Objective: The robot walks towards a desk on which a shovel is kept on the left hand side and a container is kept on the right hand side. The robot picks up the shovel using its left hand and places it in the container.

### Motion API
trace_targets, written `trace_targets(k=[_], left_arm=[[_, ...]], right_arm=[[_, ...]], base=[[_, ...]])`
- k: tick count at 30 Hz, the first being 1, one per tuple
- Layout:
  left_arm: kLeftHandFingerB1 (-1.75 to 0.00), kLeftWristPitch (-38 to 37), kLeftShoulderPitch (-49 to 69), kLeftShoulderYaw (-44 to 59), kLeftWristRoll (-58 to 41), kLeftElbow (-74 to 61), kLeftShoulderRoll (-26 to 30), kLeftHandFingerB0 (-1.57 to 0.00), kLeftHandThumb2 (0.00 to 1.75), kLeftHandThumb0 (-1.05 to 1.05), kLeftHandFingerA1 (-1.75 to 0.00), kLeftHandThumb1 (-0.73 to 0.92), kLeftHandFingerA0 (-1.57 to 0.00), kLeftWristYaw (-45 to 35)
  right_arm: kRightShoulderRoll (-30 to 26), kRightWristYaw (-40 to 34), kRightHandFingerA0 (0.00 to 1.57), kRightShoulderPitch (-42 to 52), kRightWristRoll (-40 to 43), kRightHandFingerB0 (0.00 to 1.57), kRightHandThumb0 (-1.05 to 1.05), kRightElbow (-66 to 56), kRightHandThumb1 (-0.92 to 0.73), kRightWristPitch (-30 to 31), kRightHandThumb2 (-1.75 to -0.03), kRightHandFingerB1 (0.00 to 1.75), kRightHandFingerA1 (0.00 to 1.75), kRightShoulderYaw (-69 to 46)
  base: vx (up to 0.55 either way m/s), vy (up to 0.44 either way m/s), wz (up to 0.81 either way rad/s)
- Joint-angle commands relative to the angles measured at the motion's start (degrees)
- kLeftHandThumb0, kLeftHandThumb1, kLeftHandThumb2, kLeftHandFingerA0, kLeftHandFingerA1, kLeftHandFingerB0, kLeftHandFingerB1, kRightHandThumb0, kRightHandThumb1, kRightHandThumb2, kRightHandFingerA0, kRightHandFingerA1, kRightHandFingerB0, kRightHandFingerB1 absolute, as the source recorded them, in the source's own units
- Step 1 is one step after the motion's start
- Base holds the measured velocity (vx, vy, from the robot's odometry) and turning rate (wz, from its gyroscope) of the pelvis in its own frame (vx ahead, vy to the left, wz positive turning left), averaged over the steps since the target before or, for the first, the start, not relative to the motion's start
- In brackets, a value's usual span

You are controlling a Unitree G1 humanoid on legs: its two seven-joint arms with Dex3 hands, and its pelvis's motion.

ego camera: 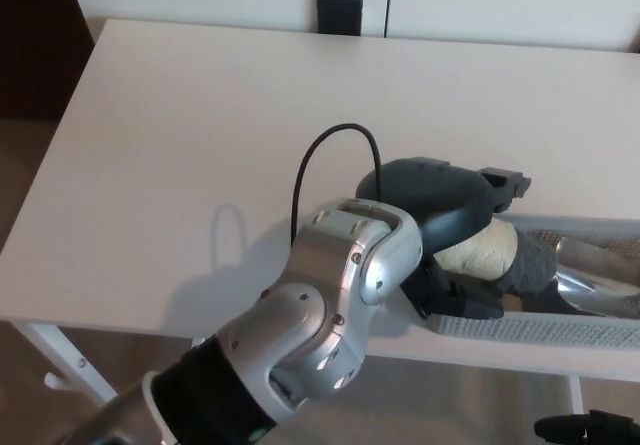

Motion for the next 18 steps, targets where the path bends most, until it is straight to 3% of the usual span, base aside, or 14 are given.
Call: trace_targets(k=[1, 2, 3, 8, 12, 13, 14, 15, 16, 18], left_arm=[[-0.1, 1.2, 0.0, 1.3, 0.3, -2.9, 1.5, 0.0, 0.94, -1.03, 0.0, 0.52, 0.0, -2.9], [-0.17, 0.6, 0.5, 1.8, 0.3, -4.2, 1.9, 0.0, 0.63, -1.05, 0.0, 0.68, 0.0, -2.2], [-0.06, 0.4, 0.8, 3.3, -0.1, -7.5, 2.8, 0.0, 1.04, -1.05, -0.01, 0.58, 0.0, -2.8], [-0.06, -3.0, 2.3, 7.6, -1.9, -20.0, 6.0, 0.0, 1.04, -1.05, 0.0, 0.55, 0.0, -3.1], [-0.2, -5.1, 6.7, 12.5, -8.1, -31.9, 5.7, 0.0, 0.99, -0.92, 0.0, 0.48, 0.0, -2.9], [-0.34, -5.6, 8.2, 15.1, -12.6, -36.6, 5.4, 0.0, 0.62, -1.05, -0.17, 0.66, 0.0, -4.6], [-0.32, -2.8, 9.4, 17.1, -16.0, -42.5, 5.1, -0.05, 0.99, -0.92, 0.0, 0.53, -0.08, -8.0], [-0.44, -1.7, 10.6, 19.5, -20.4, -45.8, 4.3, 0.0, 0.95, -0.85, -0.09, 0.47, -0.03, -9.9], [-0.47, 1.5, 11.6, 24.4, -28.2, -50.0, 2.6, -0.13, 0.92, -0.99, -0.32, 0.54, -0.08, -13.9], [-0.45, 6.9, 14.9, 32.8, -42.1, -54.3, -1.8, -0.27, 0.88, -0.91, -0.42, 0.49, -0.13, -19.6]], right_arm=[[-0.9, 0.3, 0.78, -0.2, -0.2, 0.57, -0.27, 0.6, -0.54, -0.3, -0.55, 0.48, 0.55, 0.0], [-1.0, 0.1, 0.79, -0.1, -0.4, 0.59, -0.27, 0.4, -0.55, -0.1, -0.55, 0.48, 0.55, 0.1], [-0.9, 0.2, 0.79, -0.1, -0.3, 0.6, -0.27, 0.4, -0.55, -0.3, -0.55, 0.48, 0.55, 0.0], [-0.6, -0.4, 0.76, 0.4, -0.6, 0.59, -0.26, 0.5, -0.54, -0.1, -0.55, 0.48, 0.55, 0.2], [-0.6, -0.6, 0.77, 0.6, -1.1, 0.6, -0.27, -0.1, -0.54, 0.1, -0.55, 0.48, 0.55, 0.7], [-0.8, -0.4, 0.77, 0.4, -1.1, 0.59, -0.26, 0.0, -0.55, -0.2, -0.55, 0.48, 0.55, 0.7], [-1.3, 0.4, 0.74, 0.8, -1.1, 0.57, -0.28, 0.3, -0.55, -0.9, -0.56, 0.48, 0.55, 0.9], [-1.4, 0.3, 0.74, 1.0, -1.2, 0.56, -0.31, 0.3, -0.53, -0.8, -0.55, 0.48, 0.56, 1.0], [-0.6, -1.4, 0.8, 0.4, -1.5, 0.61, -0.32, 1.0, -0.51, 0.0, -0.55, 0.49, 0.57, 0.7], [-1.5, -0.8, 0.77, 0.5, -2.4, 0.58, -0.28, 1.4, -0.53, -0.7, -0.55, 0.48, 0.57, 1.5]], base=[[0.0, 0.0, 0.0], [0.0, 0.0, 0.0], [0.0, 0.0, 0.0], [0.0, 0.0, 0.0], [0.0, 0.0, 0.0], [0.0, 0.0, 0.0], [0.0, 0.0, 0.0], [0.0, 0.0, 0.0], [0.0, 0.0, 0.0], [0.0, 0.0, 0.0]])
